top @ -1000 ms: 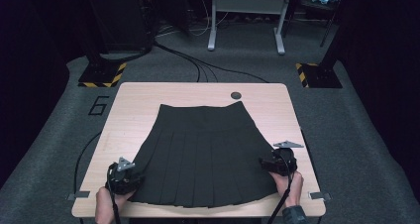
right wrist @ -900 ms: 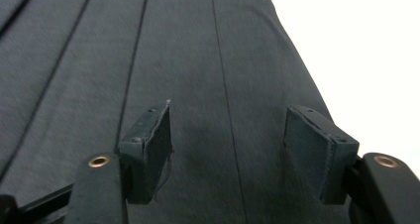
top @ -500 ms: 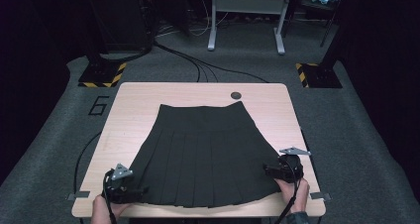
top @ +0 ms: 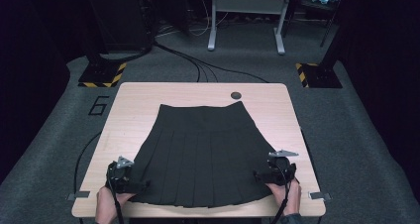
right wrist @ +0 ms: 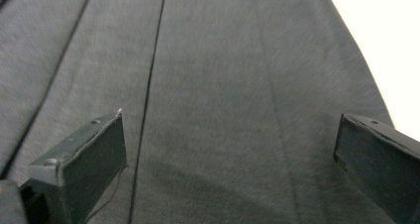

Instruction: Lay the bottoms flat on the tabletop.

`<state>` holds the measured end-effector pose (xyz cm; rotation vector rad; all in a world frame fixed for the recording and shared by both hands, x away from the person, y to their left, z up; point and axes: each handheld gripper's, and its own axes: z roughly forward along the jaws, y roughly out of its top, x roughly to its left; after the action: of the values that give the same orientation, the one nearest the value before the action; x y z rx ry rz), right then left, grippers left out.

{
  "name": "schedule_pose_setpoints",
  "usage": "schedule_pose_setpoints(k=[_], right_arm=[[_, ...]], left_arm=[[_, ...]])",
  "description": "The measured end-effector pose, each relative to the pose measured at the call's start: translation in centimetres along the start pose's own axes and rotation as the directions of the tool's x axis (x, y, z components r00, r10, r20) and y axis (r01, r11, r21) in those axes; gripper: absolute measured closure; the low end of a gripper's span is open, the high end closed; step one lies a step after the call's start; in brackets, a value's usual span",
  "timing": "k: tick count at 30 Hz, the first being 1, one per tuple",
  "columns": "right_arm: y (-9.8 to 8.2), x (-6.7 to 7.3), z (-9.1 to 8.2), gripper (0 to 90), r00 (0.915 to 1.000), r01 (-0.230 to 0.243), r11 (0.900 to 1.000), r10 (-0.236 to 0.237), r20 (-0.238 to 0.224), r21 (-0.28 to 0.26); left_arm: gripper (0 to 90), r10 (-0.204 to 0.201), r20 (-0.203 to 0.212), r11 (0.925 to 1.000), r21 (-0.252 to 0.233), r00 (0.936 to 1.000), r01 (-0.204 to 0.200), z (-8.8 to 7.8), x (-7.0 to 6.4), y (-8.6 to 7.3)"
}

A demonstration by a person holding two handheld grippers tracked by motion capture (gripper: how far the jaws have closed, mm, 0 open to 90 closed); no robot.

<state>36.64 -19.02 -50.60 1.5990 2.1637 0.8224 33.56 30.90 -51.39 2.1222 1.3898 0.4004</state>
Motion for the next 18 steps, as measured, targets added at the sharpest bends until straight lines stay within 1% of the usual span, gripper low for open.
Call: schedule_pose_setpoints(k=[1, 2, 4, 5, 6, 7, 9, 11, 12, 13, 14, 16, 17, 18], right_arm=[[-0.17, 0.03, 0.20, 0.0, 1.0000, 0.008, 1.000, -0.009, 0.003, 0.009], [-0.28, 0.15, 0.32, 0.0, 1.0000, -0.001, 1.000, 0.001, 0.004, 0.018], [-0.59, 0.18, 0.71, 0.0, 0.9997, 0.018, 0.999, -0.018, 0.016, 0.027], [-0.70, 0.39, 0.76, 0.0, 0.9993, 0.023, 0.999, -0.023, 0.029, 0.024], [-0.78, 0.64, 0.76, 0.0, 0.9989, 0.018, 0.999, -0.019, 0.042, 0.032], [-0.83, 0.74, 0.85, 0.0, 0.9983, 0.027, 0.999, -0.029, 0.050, 0.024], [-0.92, 0.70, 0.87, 0.0, 0.9981, 0.034, 0.999, -0.035, 0.052, 0.015], [-1.00, 0.80, 0.86, 0.0, 0.9984, 0.023, 1.000, -0.023, 0.051, 0.013], [-1.00, 0.78, 0.86, 0.0, 0.9984, 0.025, 1.000, -0.025, 0.051, 0.013], [-0.97, 0.77, 0.87, 0.0, 0.9982, 0.028, 1.000, -0.028, 0.053, 0.015], [-0.93, 0.70, 0.92, 0.0, 0.9980, 0.034, 0.999, -0.034, 0.054, 0.013], [-0.82, 0.68, 0.97, 0.0, 0.9980, 0.031, 0.999, -0.032, 0.055, 0.017], [-0.76, 0.70, 1.01, 0.0, 0.9982, 0.025, 0.999, -0.026, 0.054, 0.019], [-0.68, 0.67, 1.08, 0.0, 0.9981, 0.023, 1.000, -0.024, 0.056, 0.017]], left_arm=[[0.0, 0.006, -0.007, 0.9999, 0.012, 1.0000, -0.006, 0.14, -0.06, -0.09], [0.0, 0.010, -0.024, 0.9999, 0.005, 0.9997, -0.010, 0.28, -0.30, -0.25], [0.0, 0.025, -0.041, 0.9997, 0.008, 0.9988, -0.025, 0.40, -0.50, -0.27], [0.0, 0.029, -0.046, 0.9996, 0.004, 0.9985, -0.029, 0.48, -0.58, -0.29], [0.0, 0.035, -0.051, 0.9994, 0.006, 0.9981, -0.035, 0.49, -0.64, -0.29], [0.0, 0.037, -0.051, 0.9993, 0.004, 0.9980, -0.037, 0.52, -0.66, -0.31], [0.0, 0.041, -0.051, 0.9992, -0.003, 0.9979, -0.041, 0.56, -0.65, -0.38], [0.0, 0.043, -0.048, 0.9991, -0.006, 0.9979, -0.043, 0.59, -0.61, -0.37], [0.0, 0.045, -0.050, 0.9990, 0.001, 0.9978, -0.045, 0.59, -0.59, -0.30], [0.0, 0.046, -0.046, 0.9989, -0.006, 0.9979, -0.046, 0.69, -0.54, -0.27], [0.0, 0.045, -0.045, 0.9990, -0.003, 0.9980, -0.045, 0.72, -0.48, -0.20], [0.0, 0.045, -0.042, 0.9989, -0.008, 0.9981, -0.045, 0.92, -0.28, 0.01], [0.0, 0.047, -0.047, 0.9989, -0.005, 0.9978, -0.047, 1.00, -0.16, 0.17], [0.0, 0.045, -0.040, 0.9990, -0.002, 0.9982, -0.045, 1.11, -0.02, 0.34]])
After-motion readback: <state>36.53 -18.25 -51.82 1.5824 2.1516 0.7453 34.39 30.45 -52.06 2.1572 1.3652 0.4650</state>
